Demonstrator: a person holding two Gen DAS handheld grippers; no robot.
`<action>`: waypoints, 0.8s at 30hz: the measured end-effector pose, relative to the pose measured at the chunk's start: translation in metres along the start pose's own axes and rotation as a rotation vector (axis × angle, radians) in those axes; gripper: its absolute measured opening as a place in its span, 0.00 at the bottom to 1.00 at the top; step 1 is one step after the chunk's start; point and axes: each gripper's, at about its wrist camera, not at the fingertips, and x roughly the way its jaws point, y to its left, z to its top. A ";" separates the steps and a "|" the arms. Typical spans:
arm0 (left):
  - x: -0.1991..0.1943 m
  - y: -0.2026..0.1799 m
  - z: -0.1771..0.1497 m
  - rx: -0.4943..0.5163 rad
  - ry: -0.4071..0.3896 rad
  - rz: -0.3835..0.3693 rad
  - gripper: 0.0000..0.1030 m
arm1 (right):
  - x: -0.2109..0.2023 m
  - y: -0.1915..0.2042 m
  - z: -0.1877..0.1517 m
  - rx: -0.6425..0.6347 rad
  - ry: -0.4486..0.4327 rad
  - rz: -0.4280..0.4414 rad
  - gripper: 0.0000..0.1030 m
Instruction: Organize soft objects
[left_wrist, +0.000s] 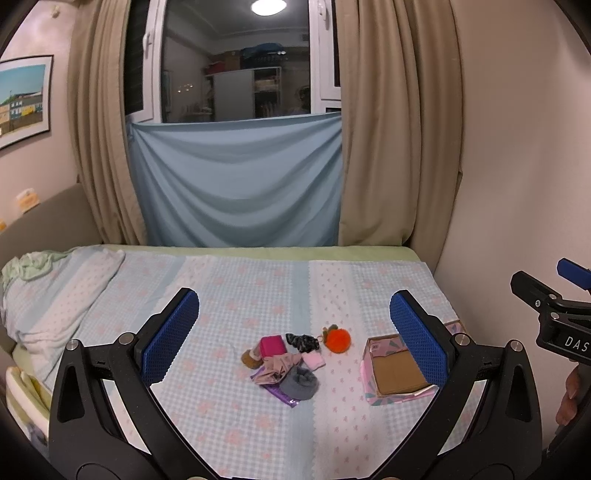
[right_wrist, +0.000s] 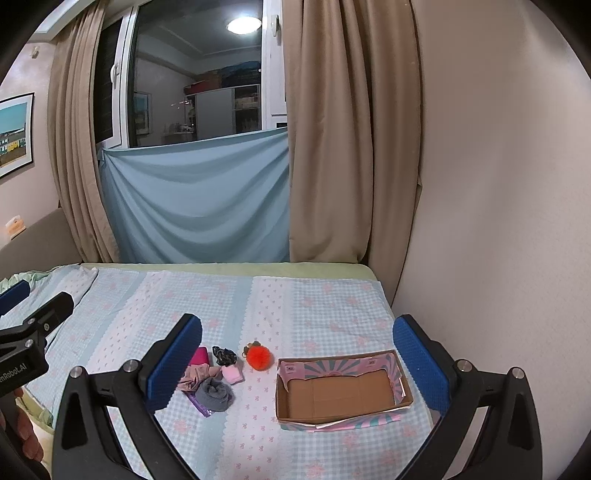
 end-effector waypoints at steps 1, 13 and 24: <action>0.001 0.001 -0.001 -0.002 0.000 0.000 0.99 | 0.001 0.001 0.001 -0.002 0.000 0.001 1.00; 0.002 0.004 -0.004 -0.007 0.002 0.000 0.99 | 0.009 0.010 -0.003 -0.015 0.006 0.023 1.00; 0.003 0.003 -0.007 -0.007 0.000 0.001 0.99 | 0.011 0.015 -0.004 -0.012 0.000 0.015 1.00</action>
